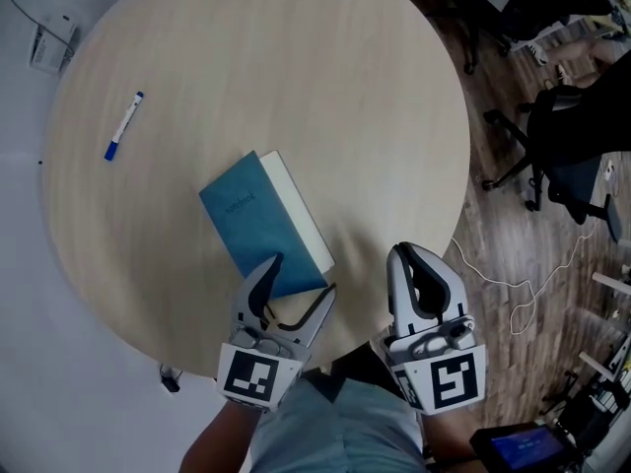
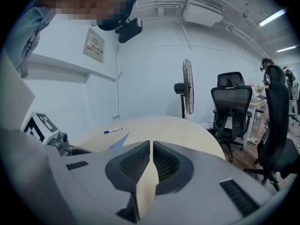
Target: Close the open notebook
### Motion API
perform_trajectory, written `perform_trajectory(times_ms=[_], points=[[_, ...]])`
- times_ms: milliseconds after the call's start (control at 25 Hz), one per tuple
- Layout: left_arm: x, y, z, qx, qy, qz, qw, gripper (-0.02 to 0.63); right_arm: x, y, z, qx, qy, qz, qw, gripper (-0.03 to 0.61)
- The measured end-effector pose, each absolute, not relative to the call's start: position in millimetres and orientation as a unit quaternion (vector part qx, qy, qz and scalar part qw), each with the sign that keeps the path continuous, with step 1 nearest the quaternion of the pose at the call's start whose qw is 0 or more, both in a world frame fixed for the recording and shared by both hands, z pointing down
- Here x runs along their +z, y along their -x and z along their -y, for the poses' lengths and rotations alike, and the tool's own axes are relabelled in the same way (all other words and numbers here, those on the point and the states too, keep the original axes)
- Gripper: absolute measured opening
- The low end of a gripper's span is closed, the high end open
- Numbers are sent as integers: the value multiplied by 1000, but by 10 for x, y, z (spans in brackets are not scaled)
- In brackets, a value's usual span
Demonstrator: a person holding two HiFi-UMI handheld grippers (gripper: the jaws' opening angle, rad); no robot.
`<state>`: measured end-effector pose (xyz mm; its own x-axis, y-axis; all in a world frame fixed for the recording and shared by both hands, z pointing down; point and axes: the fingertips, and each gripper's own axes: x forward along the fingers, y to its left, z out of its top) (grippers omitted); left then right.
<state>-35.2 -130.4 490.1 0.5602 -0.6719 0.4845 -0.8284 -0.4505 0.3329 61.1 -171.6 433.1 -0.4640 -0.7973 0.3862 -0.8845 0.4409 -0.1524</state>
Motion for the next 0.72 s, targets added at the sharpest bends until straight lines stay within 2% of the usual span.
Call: perform_trajectory(times_ms=[720], points=[[5492,118,1359,230,-834,400,302,344,4699,-947,1740,197,-532,811,142,49]])
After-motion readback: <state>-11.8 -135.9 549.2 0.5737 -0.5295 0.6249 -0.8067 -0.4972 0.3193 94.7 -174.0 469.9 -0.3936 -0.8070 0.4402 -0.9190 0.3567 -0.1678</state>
